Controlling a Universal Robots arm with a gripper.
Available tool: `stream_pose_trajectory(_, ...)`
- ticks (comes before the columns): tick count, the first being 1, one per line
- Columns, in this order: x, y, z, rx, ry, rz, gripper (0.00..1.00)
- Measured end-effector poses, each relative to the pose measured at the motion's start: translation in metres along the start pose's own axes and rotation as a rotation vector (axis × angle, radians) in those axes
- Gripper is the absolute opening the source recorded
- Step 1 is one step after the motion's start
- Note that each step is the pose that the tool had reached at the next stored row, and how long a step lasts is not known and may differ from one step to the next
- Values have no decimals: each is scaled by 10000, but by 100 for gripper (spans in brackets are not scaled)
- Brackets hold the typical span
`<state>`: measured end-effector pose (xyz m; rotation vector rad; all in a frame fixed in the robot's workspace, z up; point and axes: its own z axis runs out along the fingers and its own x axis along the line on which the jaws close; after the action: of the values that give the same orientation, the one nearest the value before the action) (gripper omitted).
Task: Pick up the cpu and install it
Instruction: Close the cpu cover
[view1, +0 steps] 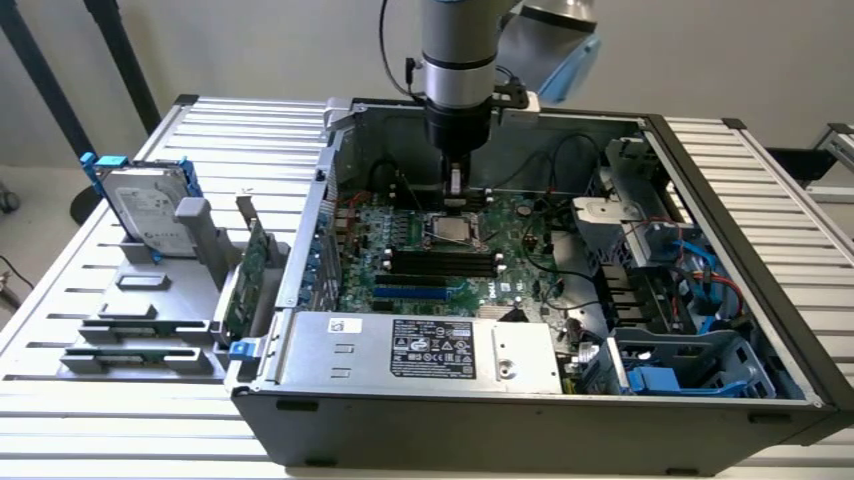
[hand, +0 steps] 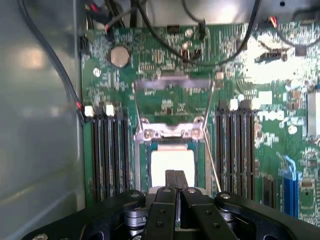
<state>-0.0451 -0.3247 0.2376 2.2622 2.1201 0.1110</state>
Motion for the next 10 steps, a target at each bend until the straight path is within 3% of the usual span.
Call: stream_pose_trajectory(10, 14, 480, -275, 121, -3, 3, 11)
